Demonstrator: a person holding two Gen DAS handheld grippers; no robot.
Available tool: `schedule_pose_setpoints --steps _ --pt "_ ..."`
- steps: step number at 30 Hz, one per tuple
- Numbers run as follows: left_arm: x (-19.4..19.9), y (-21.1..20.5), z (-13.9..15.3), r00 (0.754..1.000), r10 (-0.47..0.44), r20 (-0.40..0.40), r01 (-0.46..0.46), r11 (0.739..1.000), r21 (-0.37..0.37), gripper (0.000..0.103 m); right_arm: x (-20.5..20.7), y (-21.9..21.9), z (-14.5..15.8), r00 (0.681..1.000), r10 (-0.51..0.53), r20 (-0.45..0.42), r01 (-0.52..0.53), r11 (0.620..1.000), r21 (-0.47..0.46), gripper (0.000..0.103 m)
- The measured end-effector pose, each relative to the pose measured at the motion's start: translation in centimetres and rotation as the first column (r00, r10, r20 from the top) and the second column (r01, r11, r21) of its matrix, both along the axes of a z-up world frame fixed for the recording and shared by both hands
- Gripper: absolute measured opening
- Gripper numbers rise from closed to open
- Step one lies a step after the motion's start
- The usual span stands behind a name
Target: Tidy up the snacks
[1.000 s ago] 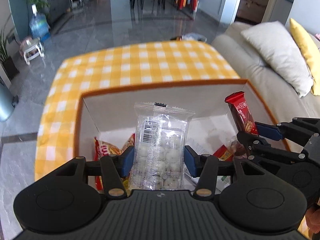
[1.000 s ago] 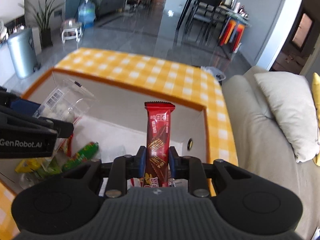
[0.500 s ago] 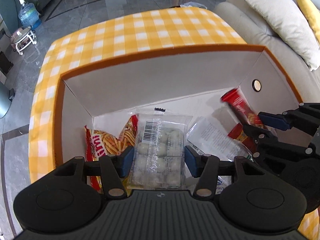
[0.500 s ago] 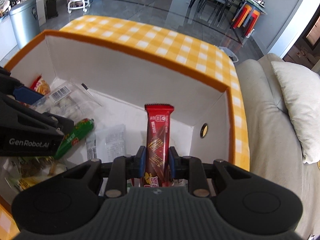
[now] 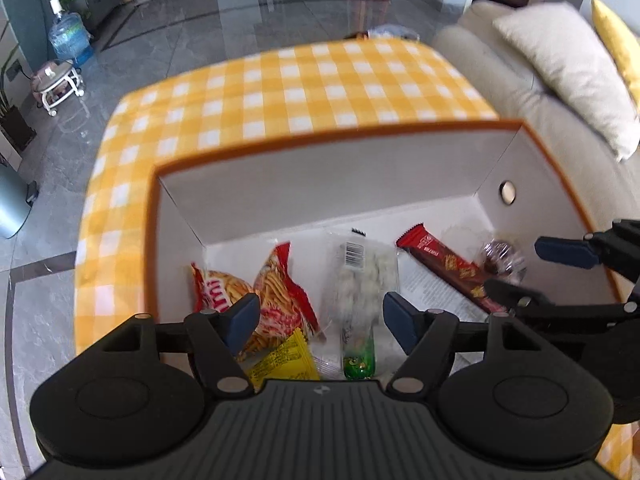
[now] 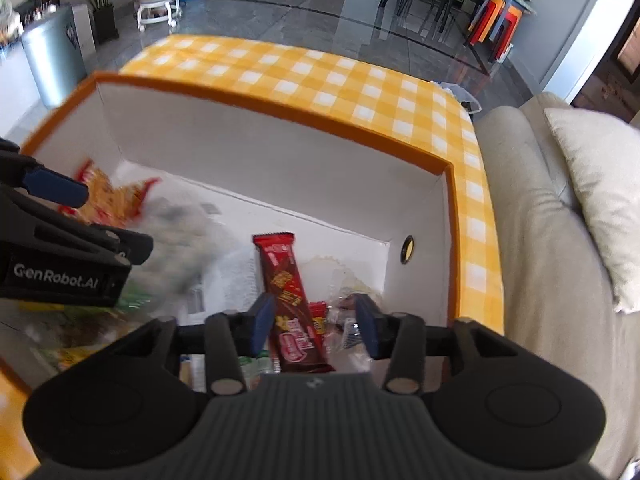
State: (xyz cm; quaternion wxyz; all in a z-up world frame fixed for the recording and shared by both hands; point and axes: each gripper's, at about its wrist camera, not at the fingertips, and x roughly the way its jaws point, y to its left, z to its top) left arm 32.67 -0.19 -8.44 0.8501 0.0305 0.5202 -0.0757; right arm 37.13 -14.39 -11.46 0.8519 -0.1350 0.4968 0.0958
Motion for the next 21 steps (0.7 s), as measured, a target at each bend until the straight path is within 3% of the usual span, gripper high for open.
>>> schedule_pose_setpoints --steps 2,10,21 --pt "-0.5 0.4 1.1 1.0 0.006 0.028 -0.005 1.0 -0.011 0.083 -0.3 -0.1 0.9 1.0 -0.011 0.008 0.011 1.0 0.012 0.058" --pt "-3.8 1.5 6.5 0.985 0.027 0.173 -0.018 0.998 -0.053 0.083 -2.6 -0.5 5.8 0.994 -0.071 0.085 0.066 0.996 0.06 0.065" --pt "-10.6 2.5 12.4 0.92 0.063 0.387 -0.029 0.995 -0.094 0.083 -9.8 -1.7 12.8 0.954 -0.196 0.228 0.137 0.958 0.252 0.071"
